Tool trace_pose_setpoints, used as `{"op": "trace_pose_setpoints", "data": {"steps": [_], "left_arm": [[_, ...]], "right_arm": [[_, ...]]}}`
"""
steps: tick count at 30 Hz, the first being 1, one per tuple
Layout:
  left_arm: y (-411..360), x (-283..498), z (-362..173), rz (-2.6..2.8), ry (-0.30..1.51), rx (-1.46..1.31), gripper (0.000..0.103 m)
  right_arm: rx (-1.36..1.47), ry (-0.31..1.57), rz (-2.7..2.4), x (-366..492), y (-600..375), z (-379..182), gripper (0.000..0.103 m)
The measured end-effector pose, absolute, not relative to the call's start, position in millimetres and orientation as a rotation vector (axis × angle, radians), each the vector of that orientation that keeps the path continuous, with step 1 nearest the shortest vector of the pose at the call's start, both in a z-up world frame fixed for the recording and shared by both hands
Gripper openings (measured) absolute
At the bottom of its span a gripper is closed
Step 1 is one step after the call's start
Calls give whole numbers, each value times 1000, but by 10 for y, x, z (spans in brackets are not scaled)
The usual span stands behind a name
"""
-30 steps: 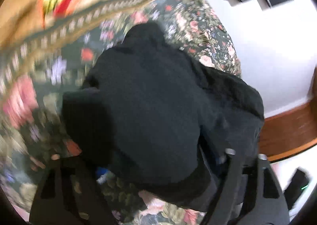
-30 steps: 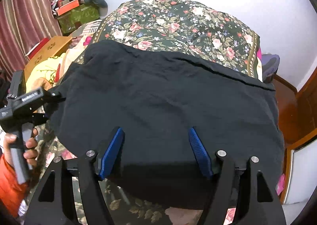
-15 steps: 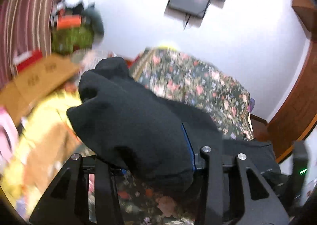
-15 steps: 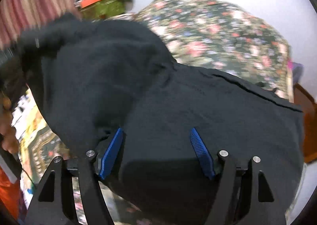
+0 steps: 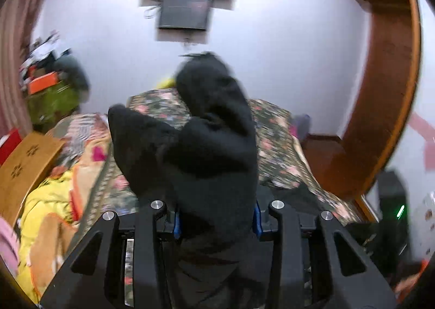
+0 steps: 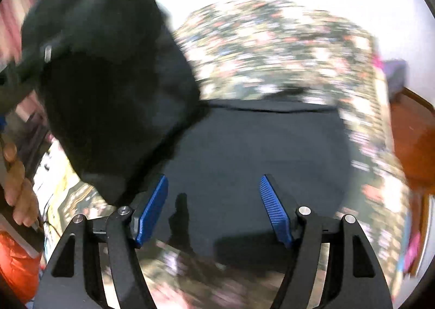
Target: Fold large clothes
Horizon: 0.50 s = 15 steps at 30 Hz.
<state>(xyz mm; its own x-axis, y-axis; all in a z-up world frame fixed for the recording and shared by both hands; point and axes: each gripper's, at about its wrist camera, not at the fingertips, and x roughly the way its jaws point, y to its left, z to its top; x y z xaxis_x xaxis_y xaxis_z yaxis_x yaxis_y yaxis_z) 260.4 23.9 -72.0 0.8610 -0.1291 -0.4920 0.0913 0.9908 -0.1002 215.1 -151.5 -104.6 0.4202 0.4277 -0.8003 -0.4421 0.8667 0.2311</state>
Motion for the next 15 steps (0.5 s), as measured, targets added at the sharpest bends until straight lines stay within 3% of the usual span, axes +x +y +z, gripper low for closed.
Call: {"op": "trace_pose_setpoints", "data": {"steps": [9,15], "left_arm": [[-776,2701,-1415,-348,770,107,39],[-809,2676,-1574,-356,866,100,49]], "right_arm": [[22,951,314,2029,-2451,-902,66],[54,953,321,1921,-2535,-877,66]]}}
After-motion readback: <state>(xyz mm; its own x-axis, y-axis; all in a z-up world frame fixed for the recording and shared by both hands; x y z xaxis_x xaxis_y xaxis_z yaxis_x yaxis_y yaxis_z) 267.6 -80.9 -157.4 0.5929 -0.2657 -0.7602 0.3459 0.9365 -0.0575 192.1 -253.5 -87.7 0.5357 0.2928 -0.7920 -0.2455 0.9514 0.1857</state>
